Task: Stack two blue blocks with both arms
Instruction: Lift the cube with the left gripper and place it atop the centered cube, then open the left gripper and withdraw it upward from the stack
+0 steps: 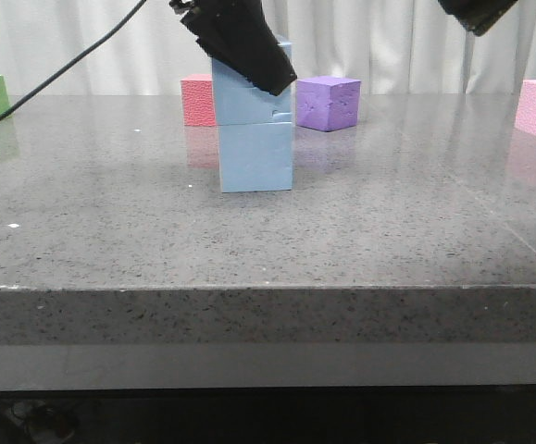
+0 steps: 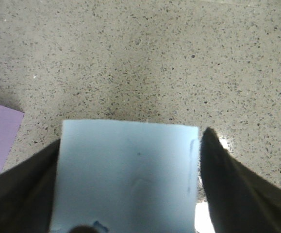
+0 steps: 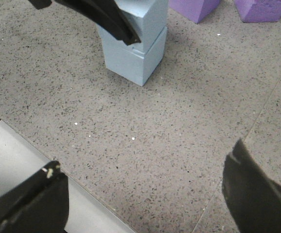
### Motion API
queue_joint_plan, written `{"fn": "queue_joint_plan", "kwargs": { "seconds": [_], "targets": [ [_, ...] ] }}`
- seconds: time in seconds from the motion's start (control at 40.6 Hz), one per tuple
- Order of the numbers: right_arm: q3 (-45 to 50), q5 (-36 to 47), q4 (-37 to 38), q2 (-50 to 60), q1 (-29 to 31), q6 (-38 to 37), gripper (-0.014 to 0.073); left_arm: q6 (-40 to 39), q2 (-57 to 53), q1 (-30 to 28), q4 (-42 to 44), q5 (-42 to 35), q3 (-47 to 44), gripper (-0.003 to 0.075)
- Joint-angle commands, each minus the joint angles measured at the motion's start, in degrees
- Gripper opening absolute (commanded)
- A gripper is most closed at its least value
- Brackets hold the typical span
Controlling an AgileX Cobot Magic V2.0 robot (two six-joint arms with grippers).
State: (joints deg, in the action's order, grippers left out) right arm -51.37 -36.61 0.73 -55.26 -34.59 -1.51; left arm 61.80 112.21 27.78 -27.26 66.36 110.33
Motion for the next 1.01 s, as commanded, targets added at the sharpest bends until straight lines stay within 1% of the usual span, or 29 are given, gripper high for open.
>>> {"fn": "queue_joint_plan", "kwargs": {
  "seconds": [0.0,0.173,0.321,0.395,0.468,0.518,0.616,0.715,0.838,0.888,0.986],
  "targets": [
    [-1.6,3.4,0.0,1.2,0.2,0.4,0.0644,0.0,-2.9,0.3,-2.2,-1.9,2.0,0.0601],
    [-1.6,3.4,0.0,1.2,0.2,0.4,0.0644,-1.4,-3.0,0.3,-2.0,-1.7,3.6,0.0601],
    [-1.6,3.4,0.0,1.2,0.2,0.4,0.0644,-8.0,-3.0,0.3,-1.8,0.5,8.5,0.0601],
    [-1.6,3.4,0.0,1.2,0.2,0.4,0.0644,-14.6,-3.0,0.3,-1.4,2.4,11.5,0.0601],
    [-1.6,3.4,0.0,1.2,0.2,0.4,0.0644,-25.6,-3.1,0.3,0.5,3.1,14.4,0.06],
    [-1.6,3.4,0.0,1.2,0.2,0.4,0.0644,-31.0,-3.1,0.3,1.8,2.6,16.1,0.06],
    [-1.6,3.4,0.0,1.2,0.2,0.4,0.0644,-44.1,-3.4,0.3,5.5,2.9,18.8,0.06],
    [-1.6,3.4,0.0,1.2,0.2,0.4,0.0644,-51.3,-5.2,0.3,10.1,4.4,19.3,0.06],
    [-1.6,3.4,0.0,1.2,0.2,0.4,0.0644,-55.6,-7.9,1.6,16.2,7.3,18.8,0.0599],
    [-1.6,3.4,0.0,1.2,0.2,0.4,0.0644,-56.5,-9.7,2.5,18.1,7.3,17.4,0.0587],
    [-1.6,3.4,0.0,1.2,0.2,0.4,0.0644,-57.4,-14.8,4.7,21.4,6.1,10.5,0.0543]
  ]
}}
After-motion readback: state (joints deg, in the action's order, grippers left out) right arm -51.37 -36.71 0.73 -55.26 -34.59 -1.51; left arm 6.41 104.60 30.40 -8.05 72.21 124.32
